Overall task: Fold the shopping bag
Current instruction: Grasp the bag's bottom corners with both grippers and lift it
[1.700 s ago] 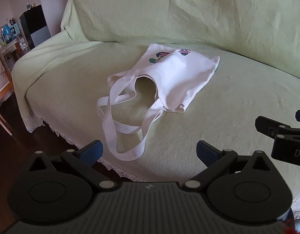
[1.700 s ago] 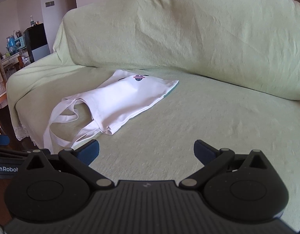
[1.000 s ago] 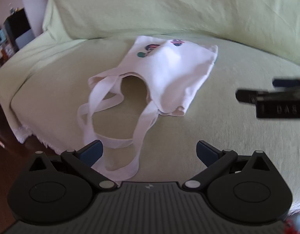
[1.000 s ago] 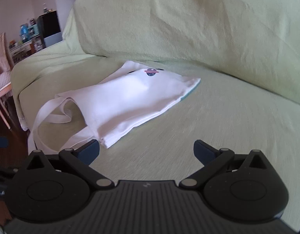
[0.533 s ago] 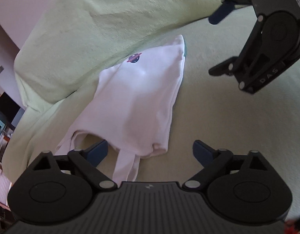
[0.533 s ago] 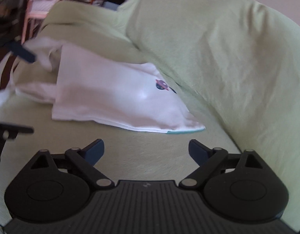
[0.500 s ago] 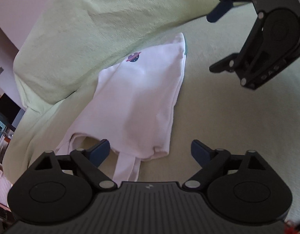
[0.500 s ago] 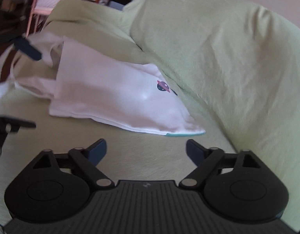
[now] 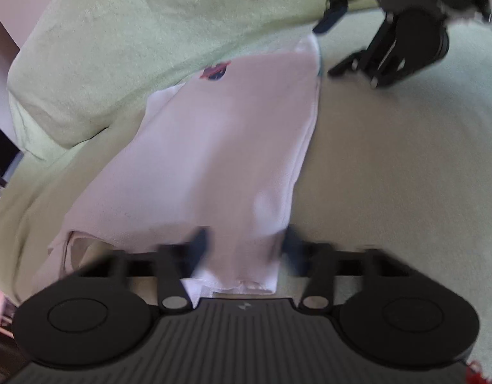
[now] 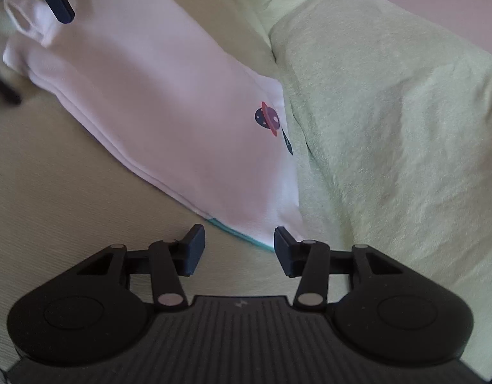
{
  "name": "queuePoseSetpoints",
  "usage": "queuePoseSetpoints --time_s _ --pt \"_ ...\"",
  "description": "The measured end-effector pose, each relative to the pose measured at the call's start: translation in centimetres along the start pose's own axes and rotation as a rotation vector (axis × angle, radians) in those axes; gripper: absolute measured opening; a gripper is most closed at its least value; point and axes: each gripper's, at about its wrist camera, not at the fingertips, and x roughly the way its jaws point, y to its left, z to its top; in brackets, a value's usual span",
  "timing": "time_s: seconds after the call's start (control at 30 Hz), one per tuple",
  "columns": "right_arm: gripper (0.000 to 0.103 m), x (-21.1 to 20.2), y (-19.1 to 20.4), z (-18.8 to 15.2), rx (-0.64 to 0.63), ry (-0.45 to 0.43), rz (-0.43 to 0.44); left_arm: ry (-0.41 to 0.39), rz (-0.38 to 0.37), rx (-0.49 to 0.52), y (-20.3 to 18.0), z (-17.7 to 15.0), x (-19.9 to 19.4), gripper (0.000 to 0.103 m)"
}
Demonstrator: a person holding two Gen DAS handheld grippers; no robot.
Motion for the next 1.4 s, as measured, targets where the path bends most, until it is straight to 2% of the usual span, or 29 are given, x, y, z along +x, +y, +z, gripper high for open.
queuePoseSetpoints --time_s 0.1,0.23,0.37,0.5,0.53,0.6,0.63,0.7,0.8,0.93,1.1,1.27,1.4 --pt "0.043 0.6 0.1 0.1 -0.063 -0.003 -0.015 -0.010 0.014 0.009 0.1 -0.7 -0.3 0.026" --pt "0.044 1.0 0.2 0.6 -0.112 -0.006 -0.016 0.004 -0.004 -0.082 3.0 -2.2 -1.3 0.026" --pt "0.044 0.7 0.6 1.1 -0.138 0.005 -0.014 0.016 0.048 -0.130 6.1 -4.0 -3.0 0.026" --pt "0.044 -0.7 1.6 2.9 -0.145 -0.038 0.056 0.061 0.102 -0.154 9.1 -6.8 -3.4 0.029" --pt "0.041 -0.9 2.2 3.3 -0.148 -0.049 0.060 0.074 0.100 -0.152 9.5 -7.5 -3.3 0.037" --pt "0.019 -1.1 3.9 4.0 -0.170 -0.033 0.034 0.076 0.084 -0.140 9.7 -8.5 -3.5 0.037" --pt "0.013 -1.2 4.6 4.2 -0.162 -0.023 0.019 0.074 0.087 -0.130 9.7 -8.8 -3.6 0.034" --pt "0.011 -2.4 5.9 4.6 -0.119 -0.007 -0.020 0.052 0.149 -0.080 9.5 -9.1 -4.6 0.032" --pt "0.008 -5.5 6.5 5.8 -0.015 -0.002 -0.106 0.018 0.172 -0.088 10.9 -8.5 -5.7 0.032" --pt "0.006 -12.3 6.1 8.0 0.139 -0.011 -0.257 -0.065 0.242 -0.090 12.1 -7.8 -9.8 0.030" --pt "0.004 -21.1 4.5 9.7 0.261 0.026 -0.429 -0.283 0.297 -0.075 13.1 -4.4 -16.8 0.030" --pt "0.004 -30.8 2.8 10.1 0.314 0.070 -0.596 -0.477 0.286 -0.057 11.9 -1.3 -23.3 0.030" --pt "0.004 -37.0 3.1 9.7 0.326 0.119 -0.672 -0.577 0.229 -0.046 9.5 -1.0 -27.9 0.031"
